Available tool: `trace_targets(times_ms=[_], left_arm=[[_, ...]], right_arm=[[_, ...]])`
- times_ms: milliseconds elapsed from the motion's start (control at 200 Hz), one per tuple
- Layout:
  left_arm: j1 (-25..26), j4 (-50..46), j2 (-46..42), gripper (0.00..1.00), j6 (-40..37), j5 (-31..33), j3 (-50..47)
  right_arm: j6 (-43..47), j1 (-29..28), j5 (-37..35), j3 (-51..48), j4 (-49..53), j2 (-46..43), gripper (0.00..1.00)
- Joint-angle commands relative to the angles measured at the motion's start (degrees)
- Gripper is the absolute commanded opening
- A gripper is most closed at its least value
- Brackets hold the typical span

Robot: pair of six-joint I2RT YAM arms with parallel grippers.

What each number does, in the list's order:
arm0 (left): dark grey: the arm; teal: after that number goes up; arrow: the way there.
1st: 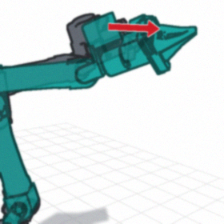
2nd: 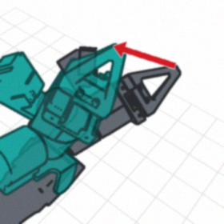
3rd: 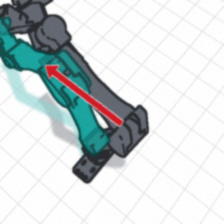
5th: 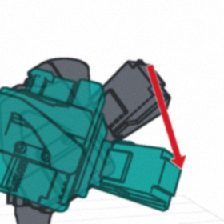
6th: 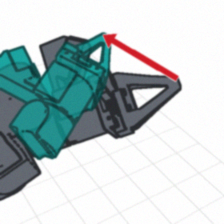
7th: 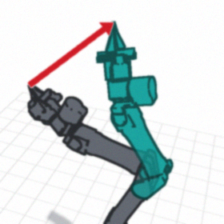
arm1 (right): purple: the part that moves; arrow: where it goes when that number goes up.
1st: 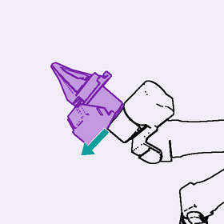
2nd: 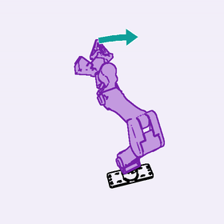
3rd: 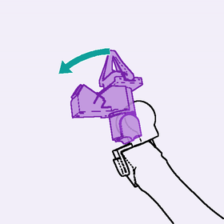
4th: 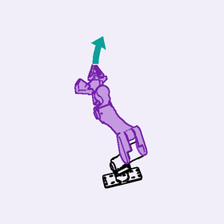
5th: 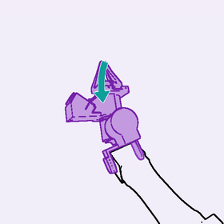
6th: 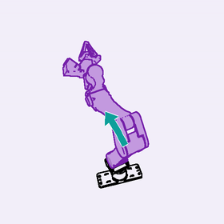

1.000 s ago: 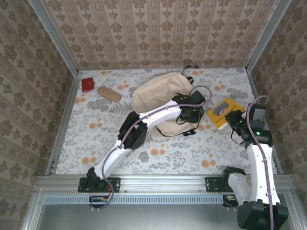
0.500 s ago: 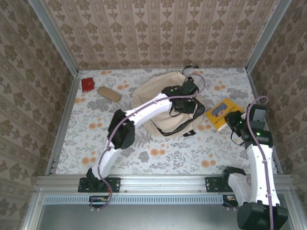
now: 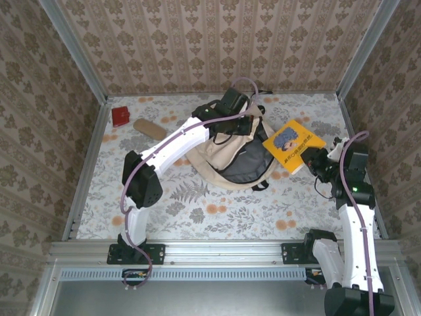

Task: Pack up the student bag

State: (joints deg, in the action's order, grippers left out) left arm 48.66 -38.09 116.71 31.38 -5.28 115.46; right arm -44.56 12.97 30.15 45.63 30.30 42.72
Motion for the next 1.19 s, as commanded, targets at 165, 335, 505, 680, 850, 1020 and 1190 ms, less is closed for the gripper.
trace_targets(times_ms=[165, 335, 505, 680, 850, 1020, 1190], left_arm=[[0.28, 12.98, -5.93, 0.00, -0.34, 0.19, -5.90], [0.26, 15.85, -8.98, 0.00, -0.48, 2.20, -9.52], [0.17, 16.30, -10.64, 0.00, -0.53, 2.91, -11.00], [0.19, 16.32, -10.79, 0.00, -0.07, 1.61, -11.02], [0.14, 16.70, -11.49, 0.00, 0.13, 0.71, -11.12], [0.13, 17.09, -12.40, 0.00, 0.41, 0.79, -11.79], [0.18, 18.17, -13.47, 0.00, 1.27, 0.75, -13.27]], right_arm=[[-3.68, -9.62, 4.58, -2.42, -12.69, 1.85, 0.13], [-7.07, -15.65, 0.82, -4.83, -18.14, 6.65, 0.12], [-10.66, -18.99, -0.23, -6.33, -26.12, 11.41, 0.12], [-15.06, -20.74, -2.70, -6.25, -33.20, 15.26, 0.12], [-16.85, -23.48, -7.47, -4.28, -35.07, 21.27, 0.11], [-17.23, -27.88, -13.72, -2.36, -37.70, 28.03, 0.11], [-19.06, -30.73, -21.28, -2.17, -41.57, 34.33, 0.11]])
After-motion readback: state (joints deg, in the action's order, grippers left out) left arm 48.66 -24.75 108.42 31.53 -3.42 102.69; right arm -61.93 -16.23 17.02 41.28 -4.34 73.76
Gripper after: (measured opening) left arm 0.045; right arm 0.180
